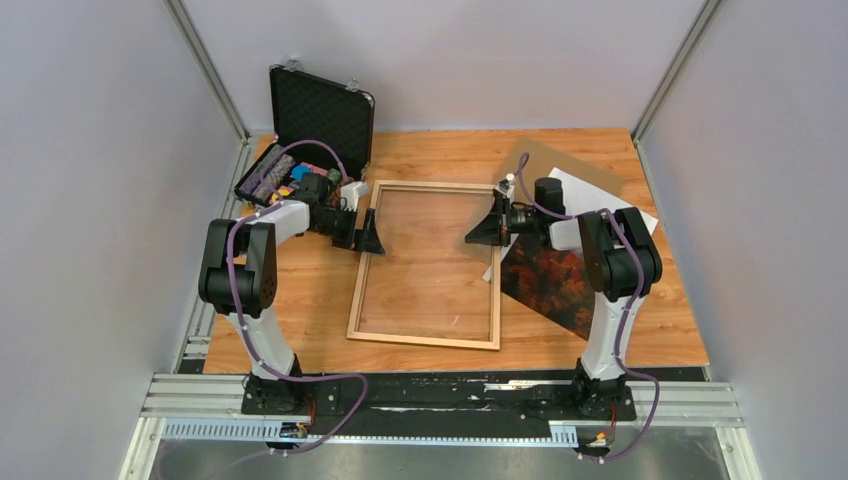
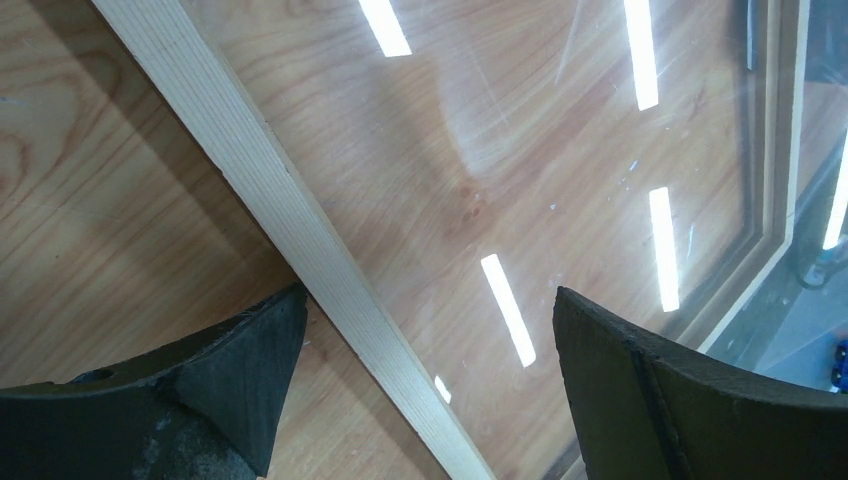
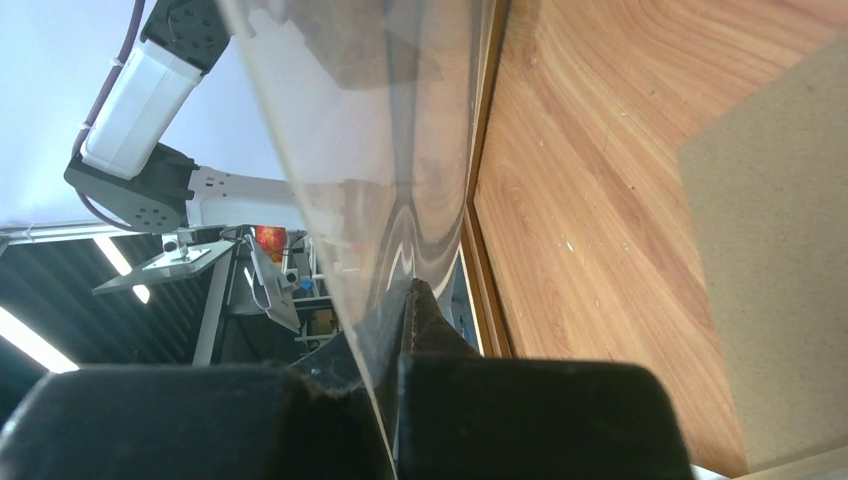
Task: Put the photo into the frame
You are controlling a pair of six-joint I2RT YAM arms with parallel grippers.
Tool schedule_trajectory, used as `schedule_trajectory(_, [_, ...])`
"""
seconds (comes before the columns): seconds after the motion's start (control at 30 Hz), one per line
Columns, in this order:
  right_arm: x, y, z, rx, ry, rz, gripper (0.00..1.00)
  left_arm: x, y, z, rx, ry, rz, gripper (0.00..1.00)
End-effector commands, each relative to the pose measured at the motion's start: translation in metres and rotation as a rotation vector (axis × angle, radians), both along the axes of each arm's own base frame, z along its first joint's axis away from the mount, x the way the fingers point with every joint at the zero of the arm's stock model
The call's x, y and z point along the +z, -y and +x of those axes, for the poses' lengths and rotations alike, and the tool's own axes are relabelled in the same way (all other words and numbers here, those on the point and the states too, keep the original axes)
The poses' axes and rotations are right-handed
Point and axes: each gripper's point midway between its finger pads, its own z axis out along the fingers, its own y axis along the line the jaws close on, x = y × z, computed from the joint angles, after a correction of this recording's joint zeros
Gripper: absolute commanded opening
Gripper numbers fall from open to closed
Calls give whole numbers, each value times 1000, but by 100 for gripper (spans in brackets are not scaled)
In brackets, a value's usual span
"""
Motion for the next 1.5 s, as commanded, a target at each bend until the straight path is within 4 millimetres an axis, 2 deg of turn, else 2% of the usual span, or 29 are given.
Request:
schedule_trajectory(0.0, [-10, -2, 6, -16, 23, -21, 0, 9, 5, 7, -20, 36, -33, 100])
schedule_trajectory(0.83, [-33, -2, 17, -63, -37, -130, 0, 7, 6, 5, -22, 36, -38, 100])
schedule_trajectory(1.23, [-26, -4, 15, -54, -69, -136, 0, 1, 1, 12, 26, 46, -7, 100])
schedule_trajectory(1.47, [-32, -4, 19, -60, -77, -142, 0, 0, 2, 12, 28, 38, -11, 100])
